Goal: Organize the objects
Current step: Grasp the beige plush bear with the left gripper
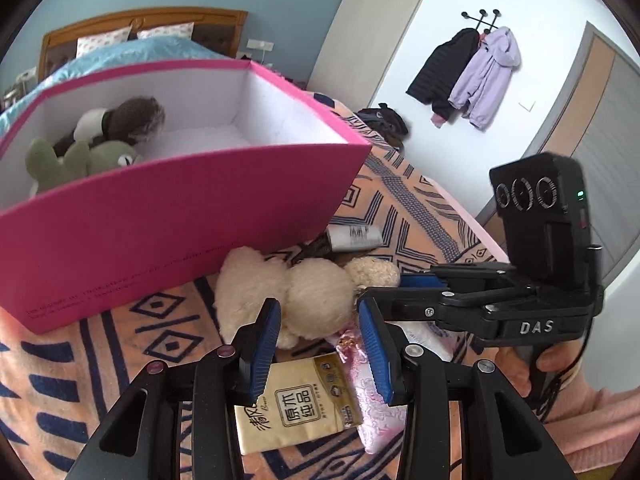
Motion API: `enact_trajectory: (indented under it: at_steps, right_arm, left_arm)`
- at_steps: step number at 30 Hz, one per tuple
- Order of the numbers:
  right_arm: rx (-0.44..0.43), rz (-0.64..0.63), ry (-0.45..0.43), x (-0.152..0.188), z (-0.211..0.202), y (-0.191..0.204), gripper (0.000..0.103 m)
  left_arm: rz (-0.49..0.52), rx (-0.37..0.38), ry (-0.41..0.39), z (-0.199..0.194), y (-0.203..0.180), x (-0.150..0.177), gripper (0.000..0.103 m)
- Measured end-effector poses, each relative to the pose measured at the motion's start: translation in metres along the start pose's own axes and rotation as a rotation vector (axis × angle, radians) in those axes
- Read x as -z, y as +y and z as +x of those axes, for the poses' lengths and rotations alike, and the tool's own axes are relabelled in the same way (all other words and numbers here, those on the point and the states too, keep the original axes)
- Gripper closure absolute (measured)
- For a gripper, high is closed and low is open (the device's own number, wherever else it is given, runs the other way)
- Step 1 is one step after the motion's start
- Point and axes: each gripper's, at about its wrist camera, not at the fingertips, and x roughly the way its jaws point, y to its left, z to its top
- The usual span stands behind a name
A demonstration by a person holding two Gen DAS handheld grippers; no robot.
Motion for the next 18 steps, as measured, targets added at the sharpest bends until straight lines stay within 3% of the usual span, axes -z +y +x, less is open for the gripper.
enact_trajectory:
  at_steps: [2, 5, 8, 15, 18]
  right_arm:
    - [0.020, -0.027, -0.006, -0.002, -0.001, 0.006, 0.079]
    - [0.021, -0.022, -0.013, -0.004, -0.004, 0.002, 0.079]
    - [0.019, -0.005, -0.016, -0.009, 0.000, -0.003, 0.079]
    - [0.043, -0.002, -0.008, -0.007, -0.005, 0.001, 0.079]
    - [0.033, 0.011, -0.002, -0.008, -0.004, -0.003, 0.079]
  left_arm:
    - [0.004, -0.011, -0.020, -0.006, 0.002, 0.000, 0.062]
    - [-0.019, -0.056, -0.052, -0.016, 0.014, 0.000, 0.053]
    - [-0.047, -0.068, -0.041, -0.014, 0.030, -0.003, 0.050]
    - [-0.080, 0.021, 0.049, 0.016, 0.045, -0.004, 0.049]
    - [-0.126, 0.104, 0.064, 0.021, 0.054, -0.005, 0.049]
